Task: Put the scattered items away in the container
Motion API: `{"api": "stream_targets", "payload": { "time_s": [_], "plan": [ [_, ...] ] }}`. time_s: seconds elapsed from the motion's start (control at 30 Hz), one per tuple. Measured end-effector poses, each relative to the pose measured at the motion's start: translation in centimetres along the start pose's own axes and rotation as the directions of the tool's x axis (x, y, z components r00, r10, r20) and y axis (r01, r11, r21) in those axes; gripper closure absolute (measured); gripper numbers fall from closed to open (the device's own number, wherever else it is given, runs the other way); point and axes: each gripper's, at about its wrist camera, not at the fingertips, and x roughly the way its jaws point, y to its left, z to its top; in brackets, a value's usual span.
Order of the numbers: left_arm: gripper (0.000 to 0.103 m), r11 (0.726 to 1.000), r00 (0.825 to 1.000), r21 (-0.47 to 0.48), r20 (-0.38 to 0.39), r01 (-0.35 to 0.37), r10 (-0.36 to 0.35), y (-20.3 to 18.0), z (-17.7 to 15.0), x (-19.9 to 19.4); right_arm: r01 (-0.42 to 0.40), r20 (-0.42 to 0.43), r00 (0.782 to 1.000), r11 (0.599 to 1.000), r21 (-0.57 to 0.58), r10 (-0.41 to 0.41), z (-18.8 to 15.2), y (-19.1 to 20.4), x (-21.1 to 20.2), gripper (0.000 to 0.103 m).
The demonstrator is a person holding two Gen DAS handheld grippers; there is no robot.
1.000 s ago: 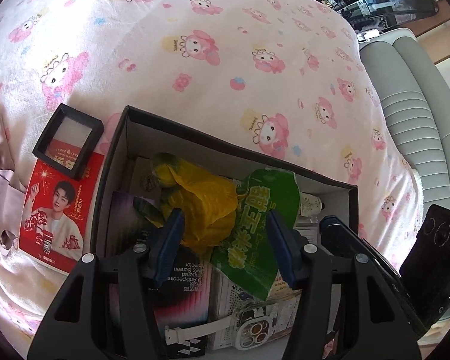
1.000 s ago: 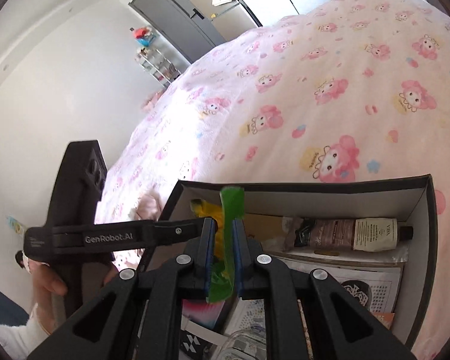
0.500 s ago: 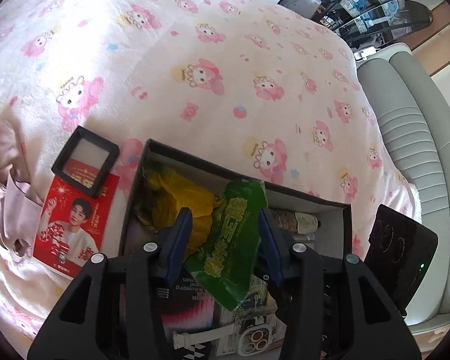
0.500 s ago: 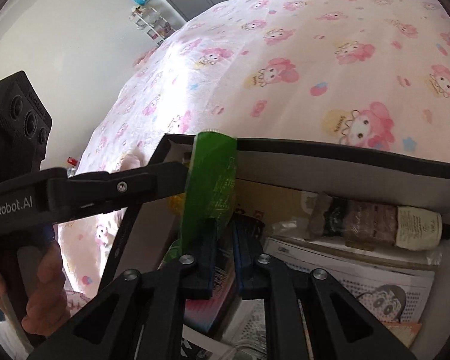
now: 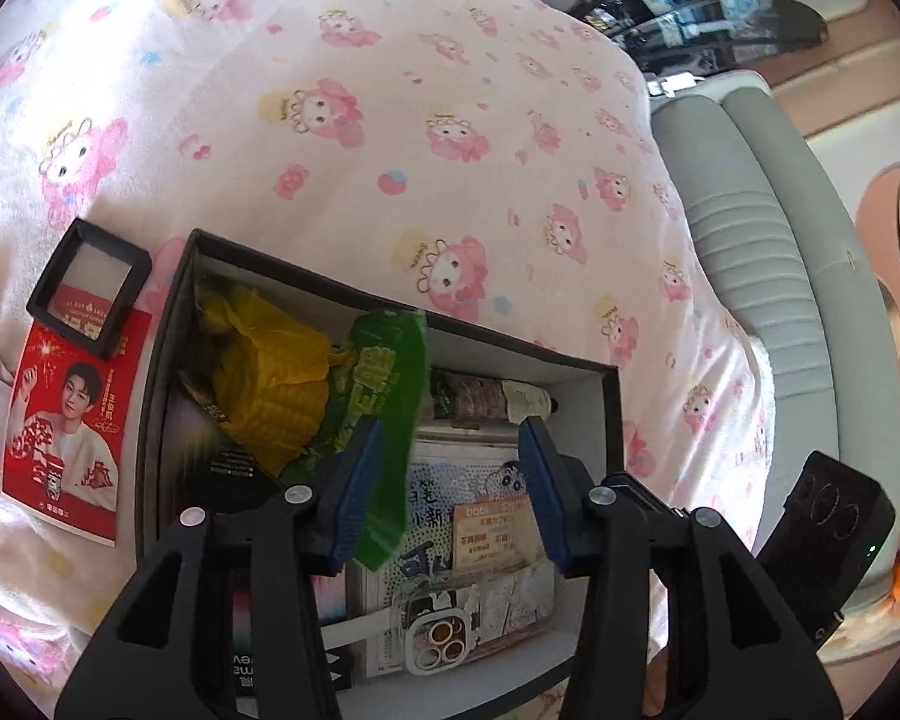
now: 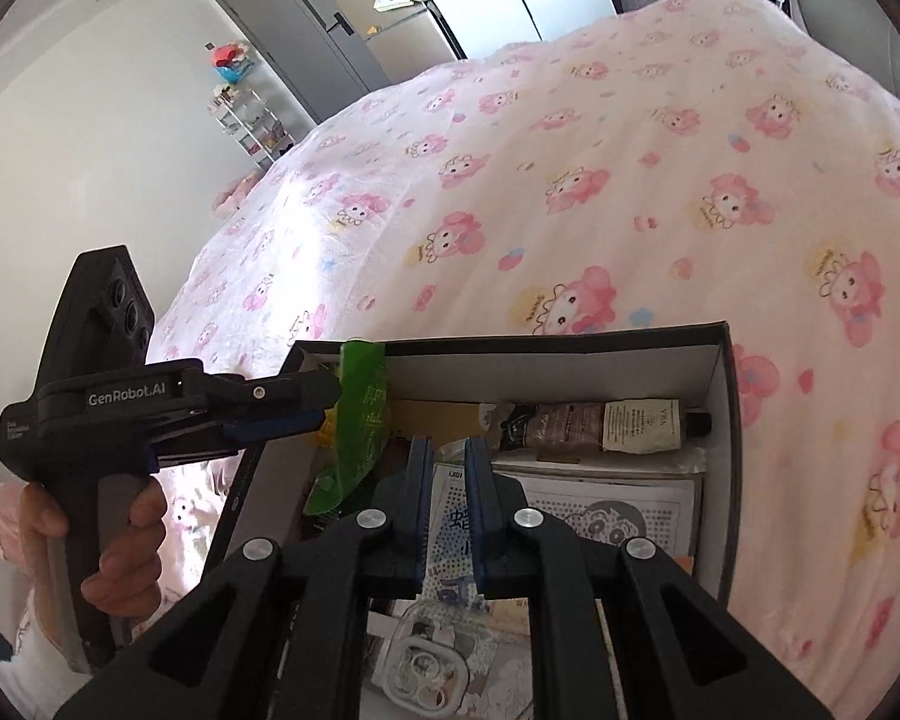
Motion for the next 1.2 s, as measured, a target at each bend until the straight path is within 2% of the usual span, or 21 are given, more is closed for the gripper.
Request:
{"api": "stream_targets", "payload": {
  "time_s": [0.1,0.2,0.27,0.4,0.53,0.63,0.77,0.93,1.0,1.07,1.2],
  "plan": [
    [0.047,0.993,1.000,0.121,0.030,0.000,-0.004,-2.5,-2.3,-2.2,-0.001,0.030,1.000,1.000,-0.006,0.002,-1.2,1.8,-2.6,0.084],
    [0.047,0.986,0.998,0.170,0.067,-0.002,-0.009,-3.6,-5.2,-4.4,0.079,0.068,0.995,0.995,-0.055,-0.075,-2.5,4.7,-5.0,0.072],
    [0.047,0.980,0.996,0.200,0.094,-0.019,0.000,-4.0,-7.1,-6.1,0.096,0.092,0.992,0.991,-0.090,-0.088,-3.3,6.6,-6.4,0.069],
    [0.048,0.979,0.987,0.194,0.159,-0.064,0.033,-3.0,-9.7,-9.8,0.068,0.102,0.993,0.988,-0.141,-0.054,-4.6,10.2,-7.8,0.066],
    [0.046,0.982,0.975,0.160,0.215,-0.099,0.063,0.4,-11.2,-13.7,0.009,0.066,0.998,0.978,-0.208,0.004,-5.2,14.0,-6.6,0.065],
    [0.043,0.989,0.962,0.087,0.257,-0.122,0.096,4.6,-12.0,-16.6,-0.027,0.024,0.999,0.965,-0.262,0.035,-5.4,17.2,-4.3,0.065],
    [0.043,0.986,0.946,-0.068,0.279,-0.153,0.166,12.3,-12.1,-19.0,-0.101,-0.065,0.994,0.955,-0.279,0.087,-4.7,21.0,0.1,0.066],
    [0.042,0.969,0.941,-0.230,0.298,-0.094,0.162,22.6,-11.5,-17.5,-0.162,-0.195,0.974,0.953,-0.254,0.113,-3.1,25.0,6.9,0.066],
    [0.042,0.941,0.958,-0.331,0.240,-0.071,0.157,26.9,-10.9,-14.9,-0.167,-0.233,0.967,0.947,-0.276,0.102,-2.6,26.4,10.2,0.065],
    [0.042,0.922,0.972,-0.387,0.212,-0.007,0.096,30.1,-10.4,-12.6,-0.124,-0.281,0.959,0.943,-0.310,0.034,-2.7,27.1,14.1,0.065],
    [0.042,0.897,0.977,-0.442,0.195,0.013,0.081,32.9,-8.9,-10.1,-0.065,-0.382,0.922,0.948,-0.312,-0.062,-3.5,26.2,20.2,0.065]
  ]
}}
